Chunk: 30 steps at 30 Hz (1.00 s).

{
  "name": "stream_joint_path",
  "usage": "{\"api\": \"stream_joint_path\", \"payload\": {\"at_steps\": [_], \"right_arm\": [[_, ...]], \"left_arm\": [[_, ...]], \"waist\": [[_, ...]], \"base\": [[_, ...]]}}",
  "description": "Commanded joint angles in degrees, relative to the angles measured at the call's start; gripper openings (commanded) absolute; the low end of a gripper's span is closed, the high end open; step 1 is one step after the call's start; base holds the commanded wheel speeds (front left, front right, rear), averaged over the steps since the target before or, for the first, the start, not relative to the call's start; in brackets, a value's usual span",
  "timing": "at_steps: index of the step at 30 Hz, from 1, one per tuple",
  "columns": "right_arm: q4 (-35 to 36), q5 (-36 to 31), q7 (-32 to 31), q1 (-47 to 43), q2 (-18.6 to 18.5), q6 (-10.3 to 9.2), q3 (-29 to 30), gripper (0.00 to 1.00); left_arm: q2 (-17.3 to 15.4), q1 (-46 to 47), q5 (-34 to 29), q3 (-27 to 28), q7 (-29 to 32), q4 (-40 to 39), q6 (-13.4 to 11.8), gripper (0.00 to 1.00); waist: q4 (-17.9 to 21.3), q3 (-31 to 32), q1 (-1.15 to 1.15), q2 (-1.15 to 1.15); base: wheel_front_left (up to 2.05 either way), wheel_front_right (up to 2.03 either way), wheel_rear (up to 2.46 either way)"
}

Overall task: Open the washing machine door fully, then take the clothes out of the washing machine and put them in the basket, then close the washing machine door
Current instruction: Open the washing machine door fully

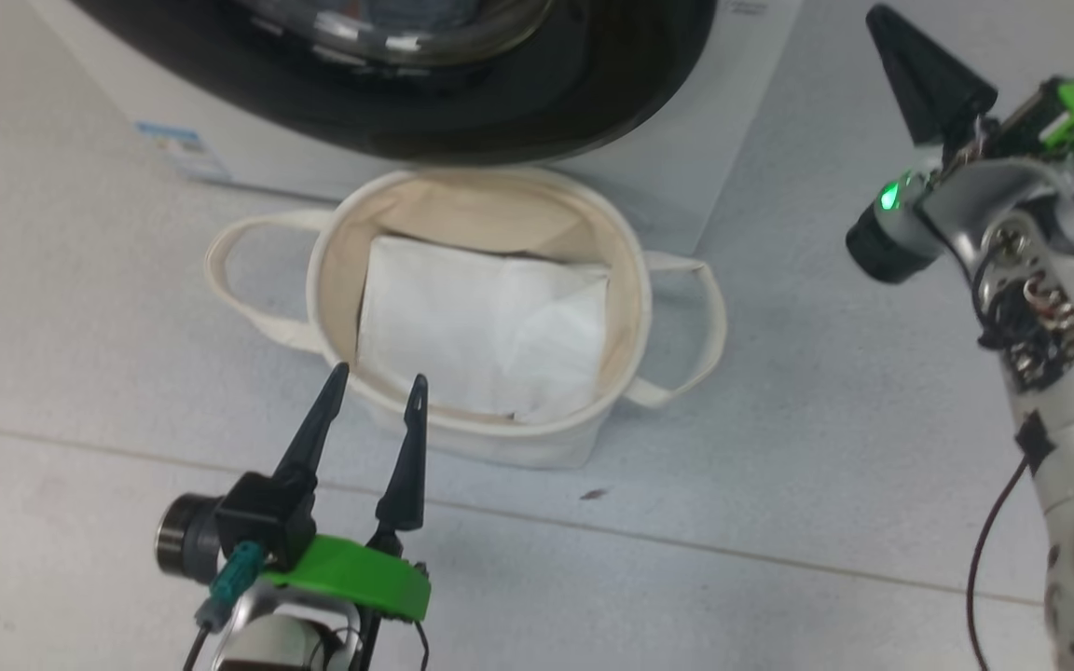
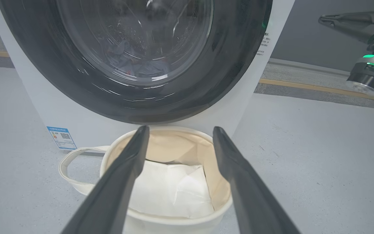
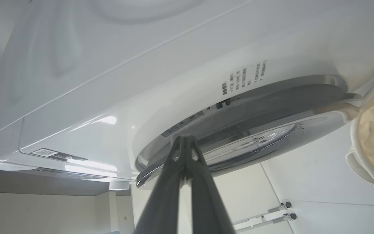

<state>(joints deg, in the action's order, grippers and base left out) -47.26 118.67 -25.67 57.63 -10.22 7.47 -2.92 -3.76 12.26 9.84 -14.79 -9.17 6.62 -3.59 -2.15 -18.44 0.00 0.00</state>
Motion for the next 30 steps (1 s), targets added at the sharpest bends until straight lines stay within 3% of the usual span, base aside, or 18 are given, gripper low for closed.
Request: {"api": "stream_joint_path", "payload": {"at_steps": [1, 23, 30], "right_arm": [[0.12, 0.51, -0.16, 3.65, -0.54, 0.02, -1.39, 0.0], [-8.87, 0.06, -1.94, 16.26, -2.45, 0.02, -6.27, 0.0], [-15.54, 1.35, -9.17, 19.22, -1.13, 0.02, -9.62, 0.0]], "left_arm": [[0.07, 2.22, -0.04, 1.03, -0.72, -1.25, -0.41, 1.0], [0.83, 9.62, 3.62, -5.53, -4.29, 0.86, -2.69, 1.0], [0.85, 10.33, 4.31, -6.6, -4.95, 1.54, -3.11, 1.0]], "waist": [[-1.88, -2.39, 0.0, 0.0], [-8.57, -10.1, 0.0, 0.0], [-9.26, -10.67, 0.0, 0.0]], "base": [[0.0, 0.0, 0.0], [0.0, 0.0, 0.0], [0.0, 0.0, 0.0]]}}
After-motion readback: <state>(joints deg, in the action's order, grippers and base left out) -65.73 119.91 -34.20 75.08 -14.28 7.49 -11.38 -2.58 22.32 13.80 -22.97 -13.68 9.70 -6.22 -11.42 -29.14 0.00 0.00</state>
